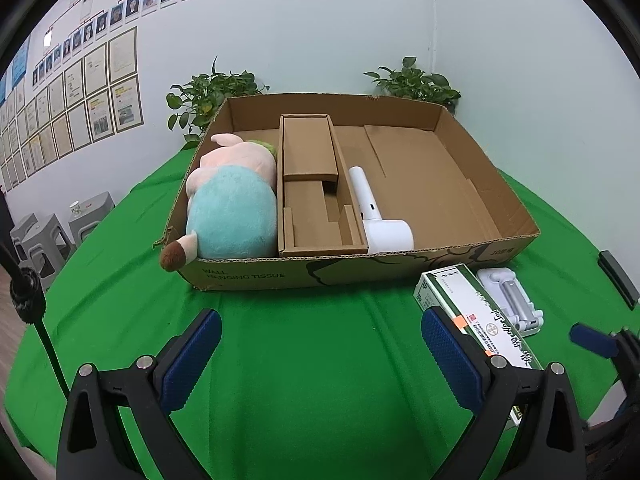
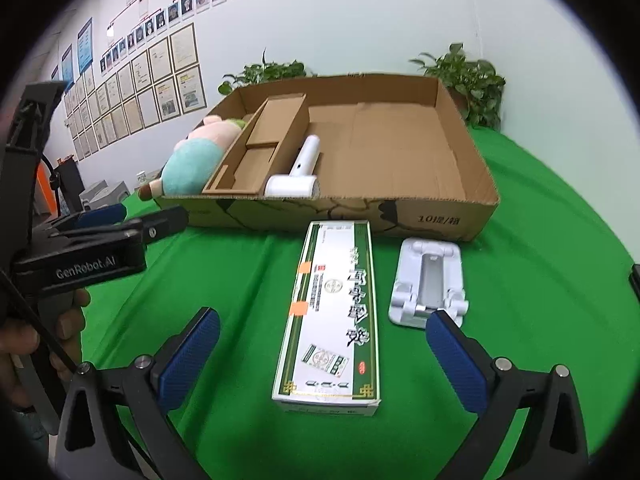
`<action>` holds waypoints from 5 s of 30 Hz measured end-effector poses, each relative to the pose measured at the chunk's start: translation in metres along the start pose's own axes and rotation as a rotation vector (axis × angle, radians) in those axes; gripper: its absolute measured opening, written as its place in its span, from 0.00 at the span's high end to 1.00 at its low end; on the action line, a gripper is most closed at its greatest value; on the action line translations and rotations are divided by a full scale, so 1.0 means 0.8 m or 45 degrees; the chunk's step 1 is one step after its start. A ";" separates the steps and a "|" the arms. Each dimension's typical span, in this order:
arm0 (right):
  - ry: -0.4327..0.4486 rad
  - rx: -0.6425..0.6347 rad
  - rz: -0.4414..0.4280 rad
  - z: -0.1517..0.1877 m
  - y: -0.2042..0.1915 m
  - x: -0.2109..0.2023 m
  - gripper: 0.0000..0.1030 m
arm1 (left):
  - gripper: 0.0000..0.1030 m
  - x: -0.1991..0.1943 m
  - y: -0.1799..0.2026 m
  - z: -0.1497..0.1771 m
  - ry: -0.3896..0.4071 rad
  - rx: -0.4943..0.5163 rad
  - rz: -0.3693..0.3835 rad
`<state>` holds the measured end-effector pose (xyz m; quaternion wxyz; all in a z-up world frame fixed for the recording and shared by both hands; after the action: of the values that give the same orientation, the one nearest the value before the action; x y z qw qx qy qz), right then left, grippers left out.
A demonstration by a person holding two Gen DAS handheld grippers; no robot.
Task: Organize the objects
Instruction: 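Move the right gripper to the white-and-green medicine box and grasp it, then lift the medicine box with the right gripper and carry it over the large box, then lower the medicine box beside the hair dryer and open the right gripper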
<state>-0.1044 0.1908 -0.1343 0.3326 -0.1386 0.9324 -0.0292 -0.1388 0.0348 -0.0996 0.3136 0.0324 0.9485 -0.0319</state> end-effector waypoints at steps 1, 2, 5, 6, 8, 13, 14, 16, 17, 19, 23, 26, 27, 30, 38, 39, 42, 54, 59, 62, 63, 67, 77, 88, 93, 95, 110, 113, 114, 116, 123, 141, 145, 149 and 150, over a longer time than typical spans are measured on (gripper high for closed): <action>-0.010 0.001 -0.008 0.002 0.000 0.001 0.00 | 0.02 0.000 0.000 0.000 -0.001 -0.003 0.009; -0.013 0.000 -0.012 0.004 0.000 0.001 0.00 | 0.02 0.000 0.002 0.001 -0.004 -0.006 0.025; -0.001 -0.001 -0.011 0.006 0.002 -0.003 0.00 | 0.02 0.001 0.006 0.000 -0.021 -0.025 0.084; 0.001 -0.004 -0.009 0.006 0.003 -0.003 0.00 | 0.02 0.002 0.009 -0.001 -0.029 -0.037 0.121; -0.007 -0.020 0.002 0.010 0.005 0.000 0.00 | 0.02 0.007 0.015 -0.001 -0.054 -0.062 0.185; -0.084 -0.047 0.002 0.024 0.000 0.017 0.00 | 0.02 0.021 0.040 0.013 -0.135 -0.069 0.295; -0.102 -0.055 0.002 0.027 -0.002 0.022 0.01 | 0.02 0.023 0.042 0.015 -0.141 -0.067 0.303; -0.137 -0.055 0.009 0.033 -0.003 0.029 0.04 | 0.02 0.027 0.046 0.021 -0.161 -0.065 0.322; -0.157 -0.051 0.010 0.036 -0.003 0.034 0.14 | 0.02 0.028 0.047 0.025 -0.174 -0.066 0.331; -0.192 -0.060 0.028 0.039 -0.003 0.041 0.38 | 0.02 0.032 0.045 0.029 -0.203 -0.075 0.345; -0.182 -0.047 -0.040 0.031 -0.015 0.039 0.38 | 0.02 0.037 0.031 0.027 -0.245 -0.115 0.381; -0.153 -0.035 -0.095 0.022 -0.025 0.030 0.37 | 0.02 0.038 0.024 0.022 -0.276 -0.160 0.443; -0.150 -0.033 -0.114 0.022 -0.027 0.029 0.36 | 0.02 0.040 0.022 0.022 -0.291 -0.178 0.468; -0.161 -0.033 -0.125 0.027 -0.029 0.029 0.09 | 0.02 0.046 0.028 0.028 -0.342 -0.202 0.534; -0.190 -0.070 -0.098 0.034 -0.029 0.036 0.01 | 0.04 0.060 0.064 0.043 -0.440 -0.237 0.686; -0.191 -0.075 -0.093 0.035 -0.029 0.036 0.02 | 0.04 0.062 0.067 0.045 -0.453 -0.245 0.704; -0.213 -0.085 -0.079 0.041 -0.029 0.034 0.26 | 0.07 0.063 0.076 0.051 -0.480 -0.255 0.738; -0.237 0.260 -0.297 0.061 -0.022 0.007 0.40 | 0.23 0.045 0.103 0.081 -0.583 -0.268 0.867; -0.232 0.224 -0.325 0.067 -0.042 0.001 0.40 | 0.46 0.048 0.105 0.096 -0.631 -0.249 0.831; -0.220 0.198 -0.300 0.066 -0.046 -0.002 0.41 | 0.49 0.042 0.104 0.093 -0.612 -0.255 0.839; -0.212 0.185 -0.289 0.065 -0.047 -0.003 0.41 | 0.50 0.038 0.105 0.091 -0.601 -0.247 0.842; -0.148 0.156 -0.265 0.052 -0.049 -0.012 0.41 | 0.53 0.025 0.107 0.072 -0.534 -0.214 0.840; 0.026 0.097 -0.226 -0.020 -0.042 -0.026 0.42 | 0.55 -0.001 0.112 -0.010 -0.346 -0.119 0.834; 0.158 0.068 -0.217 -0.112 -0.023 -0.020 0.42 | 0.56 0.010 0.128 -0.128 -0.193 -0.027 0.808; 0.197 0.073 -0.244 -0.160 -0.013 -0.017 0.42 | 0.56 0.020 0.132 -0.186 -0.130 0.008 0.789; 0.215 0.065 -0.245 -0.179 -0.009 -0.016 0.42 | 0.56 0.019 0.132 -0.205 -0.114 0.013 0.789; -0.009 0.226 -0.300 -0.230 0.051 0.076 0.42 | 0.56 0.143 0.159 -0.270 -0.331 0.004 0.751; -0.065 0.272 -0.329 -0.214 0.061 0.097 0.42 | 0.57 0.170 0.163 -0.250 -0.376 0.012 0.733; -0.087 0.283 -0.335 -0.206 0.063 0.105 0.42 | 0.56 0.181 0.165 -0.241 -0.401 0.014 0.722; -0.122 0.298 -0.332 -0.190 0.068 0.121 0.42 | 0.57 0.200 0.167 -0.226 -0.449 0.005 0.716; -0.236 0.364 -0.334 -0.138 0.085 0.165 0.43 | 0.56 0.265 0.176 -0.164 -0.603 -0.015 0.688; -0.348 0.239 -0.160 -0.108 0.080 0.168 0.42 | 0.52 0.262 0.176 -0.157 -0.586 0.040 0.645; -0.403 0.182 -0.140 -0.100 0.072 0.167 0.40 | 0.52 0.254 0.156 -0.151 -0.576 0.023 0.560; -0.422 0.175 -0.141 -0.097 0.069 0.163 0.39 | 0.52 0.239 0.137 -0.149 -0.542 -0.020 0.568; -0.423 0.177 -0.142 -0.096 0.069 0.162 0.38 | 0.52 0.240 0.132 -0.153 -0.530 -0.021 0.569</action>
<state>-0.2620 0.2049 -0.1619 0.4888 -0.1697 0.8511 -0.0888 -0.3562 0.1576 -0.1206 0.5008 0.2303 0.8334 0.0397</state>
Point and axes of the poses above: each gripper's, at about its wrist camera, not at the fingertips, and x roughly the way its jaws point, y to its right, z to its underside, the point moved 8 cm from there along x, roughly the way its jaws point, and after that the axes turned 5 degrees about -z, right-handed, at the moved point
